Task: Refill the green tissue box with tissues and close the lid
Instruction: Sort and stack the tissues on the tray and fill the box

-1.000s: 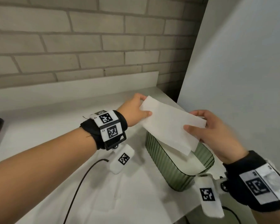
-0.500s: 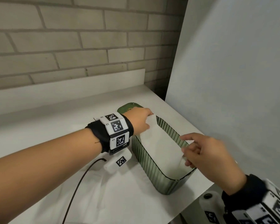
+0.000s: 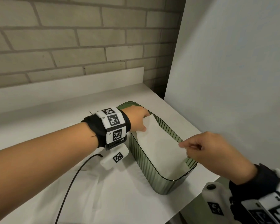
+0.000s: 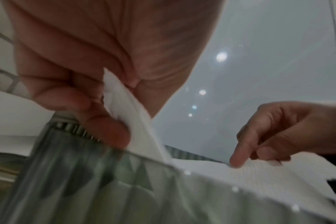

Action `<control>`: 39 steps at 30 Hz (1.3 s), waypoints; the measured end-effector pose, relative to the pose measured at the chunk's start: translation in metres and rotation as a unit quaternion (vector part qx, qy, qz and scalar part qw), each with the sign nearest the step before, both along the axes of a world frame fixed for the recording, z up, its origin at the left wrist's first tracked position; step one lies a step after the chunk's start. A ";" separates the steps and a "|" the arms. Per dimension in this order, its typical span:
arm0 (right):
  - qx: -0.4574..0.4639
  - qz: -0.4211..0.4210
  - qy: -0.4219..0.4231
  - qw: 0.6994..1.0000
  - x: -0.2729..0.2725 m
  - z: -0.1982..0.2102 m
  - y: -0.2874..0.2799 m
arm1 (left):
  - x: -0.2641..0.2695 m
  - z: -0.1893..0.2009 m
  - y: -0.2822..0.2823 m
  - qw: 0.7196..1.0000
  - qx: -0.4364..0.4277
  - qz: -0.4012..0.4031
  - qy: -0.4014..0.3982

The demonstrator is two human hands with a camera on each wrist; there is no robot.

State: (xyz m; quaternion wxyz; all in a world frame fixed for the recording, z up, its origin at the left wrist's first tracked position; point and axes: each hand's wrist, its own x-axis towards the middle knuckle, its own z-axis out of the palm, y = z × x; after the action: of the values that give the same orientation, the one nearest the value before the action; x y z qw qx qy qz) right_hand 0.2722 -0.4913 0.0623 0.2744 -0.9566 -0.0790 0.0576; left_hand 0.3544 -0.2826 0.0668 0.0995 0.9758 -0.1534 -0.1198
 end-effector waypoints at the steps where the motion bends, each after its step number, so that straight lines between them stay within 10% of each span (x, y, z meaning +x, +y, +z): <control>1: -0.017 0.008 0.007 1.000 0.001 -0.001 -0.001 | -0.001 -0.001 -0.001 1.000 0.010 -0.005 -0.003; 15: -0.241 0.131 -0.071 0.959 0.007 -0.013 0.008 | -0.012 0.000 -0.013 0.983 0.167 -0.019 -0.072; 28: -0.260 0.186 -0.010 0.947 0.001 -0.026 0.040 | -0.001 -0.029 -0.036 0.966 0.188 -0.155 0.085; 39: -0.131 0.124 -0.132 0.975 -0.015 -0.022 0.025 | 0.024 0.009 0.051 0.990 -0.125 0.057 -0.040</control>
State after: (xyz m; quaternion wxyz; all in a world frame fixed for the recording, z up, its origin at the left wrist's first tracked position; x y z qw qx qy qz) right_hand 0.2576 -0.4666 0.0404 0.1244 -0.9663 -0.2239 -0.0259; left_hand 0.3781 -0.2318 0.0755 0.2210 0.9669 -0.1147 -0.0548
